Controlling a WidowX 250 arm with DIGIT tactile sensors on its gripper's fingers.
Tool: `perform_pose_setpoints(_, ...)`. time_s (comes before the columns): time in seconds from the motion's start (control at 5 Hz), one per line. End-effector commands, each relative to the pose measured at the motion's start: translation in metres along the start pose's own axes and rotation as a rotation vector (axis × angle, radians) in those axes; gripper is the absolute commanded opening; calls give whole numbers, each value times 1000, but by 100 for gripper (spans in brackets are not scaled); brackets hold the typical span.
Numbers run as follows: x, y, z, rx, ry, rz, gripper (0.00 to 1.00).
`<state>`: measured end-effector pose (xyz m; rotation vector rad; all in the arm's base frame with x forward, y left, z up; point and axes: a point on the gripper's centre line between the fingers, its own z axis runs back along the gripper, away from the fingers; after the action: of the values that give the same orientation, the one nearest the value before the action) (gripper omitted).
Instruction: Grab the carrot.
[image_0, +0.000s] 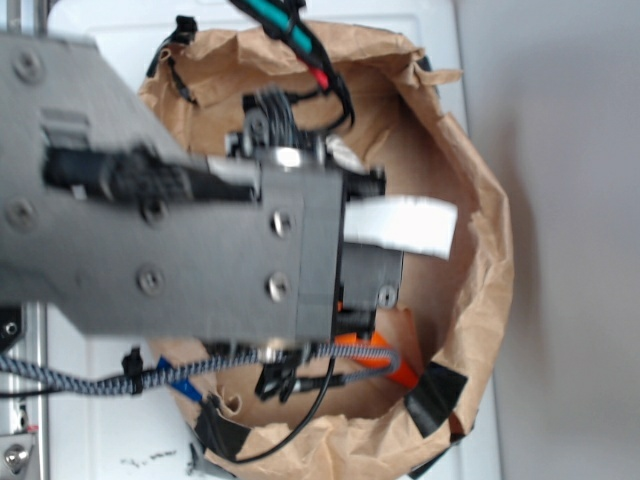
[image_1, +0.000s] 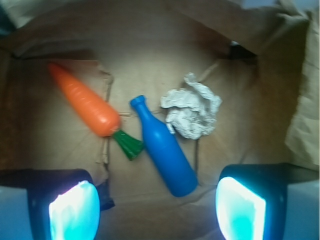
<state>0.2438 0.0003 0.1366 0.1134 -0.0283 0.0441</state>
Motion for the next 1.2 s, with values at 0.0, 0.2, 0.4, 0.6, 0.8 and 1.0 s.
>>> perform_pose_setpoints(0.0, 17, 1, -15, -175, -47, -111, 100)
perform_pose_setpoints(0.2, 17, 1, -15, -175, -47, -111, 100)
perform_pose_setpoints(0.4, 17, 1, -15, -175, -47, -111, 100)
perform_pose_setpoints(0.6, 17, 1, -15, -175, -47, -111, 100)
perform_pose_setpoints(0.8, 24, 8, -31, -197, -88, -150, 100)
perform_pose_setpoints(1.0, 39, 4, -60, -210, -63, -204, 100)
